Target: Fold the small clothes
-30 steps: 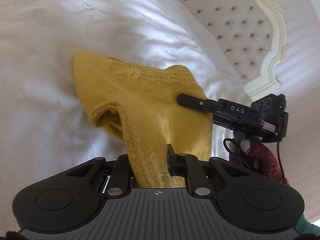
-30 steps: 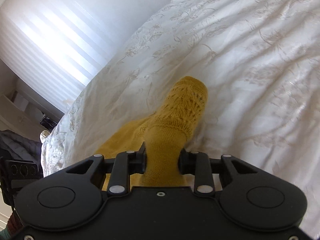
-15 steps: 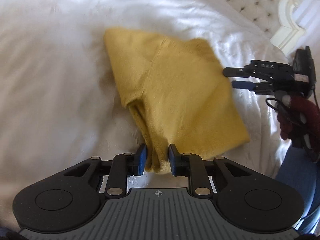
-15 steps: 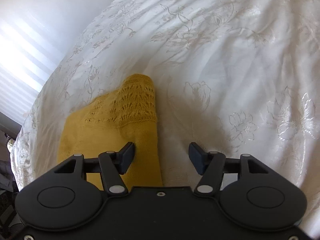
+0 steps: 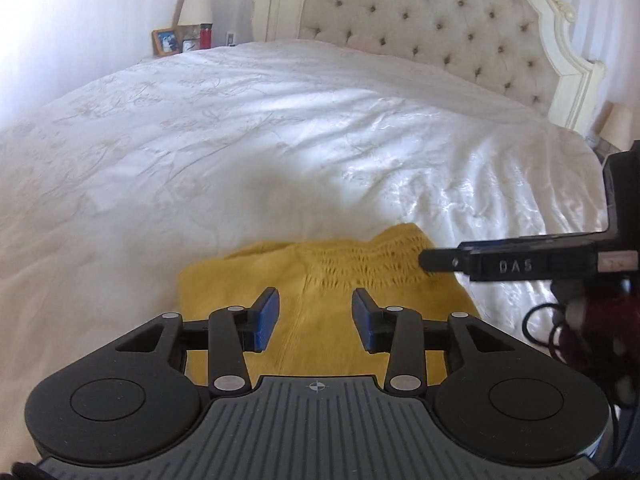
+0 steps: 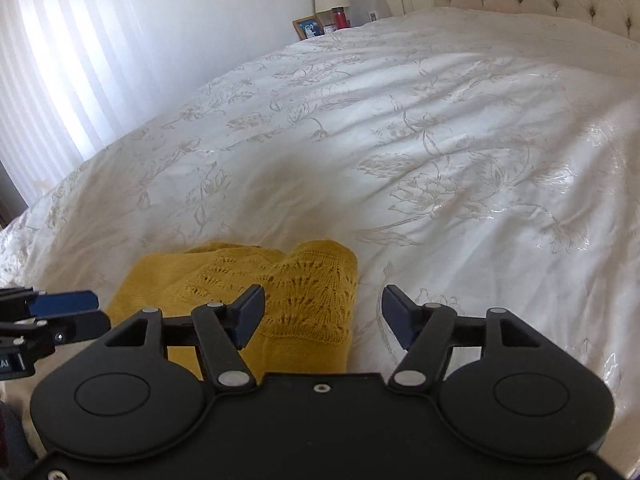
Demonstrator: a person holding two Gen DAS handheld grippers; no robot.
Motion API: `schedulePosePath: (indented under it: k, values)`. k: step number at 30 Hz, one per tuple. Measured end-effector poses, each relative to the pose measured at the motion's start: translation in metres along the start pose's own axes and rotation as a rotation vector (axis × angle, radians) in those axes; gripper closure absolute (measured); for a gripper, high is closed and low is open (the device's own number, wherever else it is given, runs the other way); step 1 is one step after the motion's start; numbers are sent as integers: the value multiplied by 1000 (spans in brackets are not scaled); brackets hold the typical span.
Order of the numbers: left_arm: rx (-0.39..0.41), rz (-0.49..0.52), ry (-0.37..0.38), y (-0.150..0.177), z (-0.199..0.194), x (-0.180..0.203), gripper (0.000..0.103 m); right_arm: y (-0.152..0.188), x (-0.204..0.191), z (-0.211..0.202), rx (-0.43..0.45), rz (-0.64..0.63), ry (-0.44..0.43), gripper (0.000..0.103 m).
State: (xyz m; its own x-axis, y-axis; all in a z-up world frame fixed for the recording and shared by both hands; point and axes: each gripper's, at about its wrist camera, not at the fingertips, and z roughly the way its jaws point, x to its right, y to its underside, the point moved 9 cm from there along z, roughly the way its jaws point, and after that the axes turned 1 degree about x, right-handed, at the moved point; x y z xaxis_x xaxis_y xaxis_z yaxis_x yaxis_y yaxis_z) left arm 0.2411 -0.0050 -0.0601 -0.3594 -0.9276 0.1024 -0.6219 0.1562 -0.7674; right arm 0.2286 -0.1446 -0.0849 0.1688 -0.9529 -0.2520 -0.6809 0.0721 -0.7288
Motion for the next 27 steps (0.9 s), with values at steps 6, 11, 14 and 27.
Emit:
schedulePosePath:
  k: [6, 11, 14, 27]
  values:
    - [-63, 7, -97, 17, 40, -17, 63, 3, 17, 28, -21, 21, 28, 32]
    - [-47, -48, -108, 24, 49, -34, 60, 12, 32, 52, -30, 34, 43, 20]
    - [-43, -62, -114, 24, 49, -35, 58, 17, 33, 58, -11, 18, 44, 15]
    - [87, -258, -63, 15, 12, -62, 58, 16, 39, 56, 28, 58, -2, 7]
